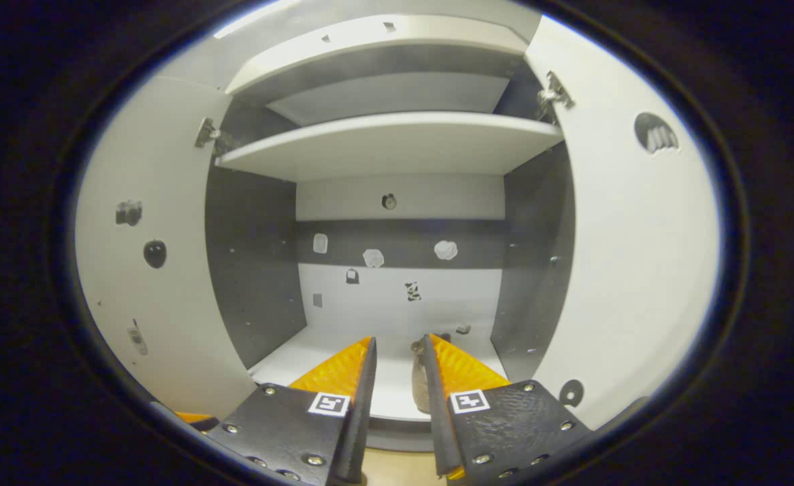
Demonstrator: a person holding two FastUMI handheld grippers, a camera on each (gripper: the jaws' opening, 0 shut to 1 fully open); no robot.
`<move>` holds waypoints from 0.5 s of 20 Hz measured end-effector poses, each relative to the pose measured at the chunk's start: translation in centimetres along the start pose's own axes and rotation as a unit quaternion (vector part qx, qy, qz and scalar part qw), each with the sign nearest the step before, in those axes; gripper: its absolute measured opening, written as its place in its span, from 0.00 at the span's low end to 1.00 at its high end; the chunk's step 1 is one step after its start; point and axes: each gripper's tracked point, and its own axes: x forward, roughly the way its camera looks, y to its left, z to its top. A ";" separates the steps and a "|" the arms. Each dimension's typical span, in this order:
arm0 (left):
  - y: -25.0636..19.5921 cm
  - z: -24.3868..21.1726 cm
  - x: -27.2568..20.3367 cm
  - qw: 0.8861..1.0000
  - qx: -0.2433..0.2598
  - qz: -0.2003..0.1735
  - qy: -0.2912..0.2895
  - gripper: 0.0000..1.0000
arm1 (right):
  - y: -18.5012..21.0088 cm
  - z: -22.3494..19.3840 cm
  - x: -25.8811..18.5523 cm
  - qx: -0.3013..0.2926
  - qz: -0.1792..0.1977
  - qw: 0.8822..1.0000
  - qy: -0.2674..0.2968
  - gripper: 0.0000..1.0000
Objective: Grab one shoe with the right hand and put it into the shoe cabinet, grab the other shoe with the left hand and put it into the shoe cabinet; then close the right door with the right hand and the left door with the left hand.
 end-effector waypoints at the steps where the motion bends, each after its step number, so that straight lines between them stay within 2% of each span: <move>1: -0.3 -2.3 0.4 1.000 -0.004 -0.007 0.022 0.94 | -0.5 0.9 -1.1 -0.002 -0.005 1.000 -0.013 0.37; 7: -1.0 -14.6 0.9 0.991 0.007 -0.023 0.134 0.95 | -2.9 5.5 -6.8 0.012 -0.025 0.998 -0.063 0.40; 10: -1.5 -19.2 0.6 0.984 0.004 -0.033 0.177 0.95 | -3.8 7.0 -8.8 0.010 -0.033 0.996 -0.081 0.40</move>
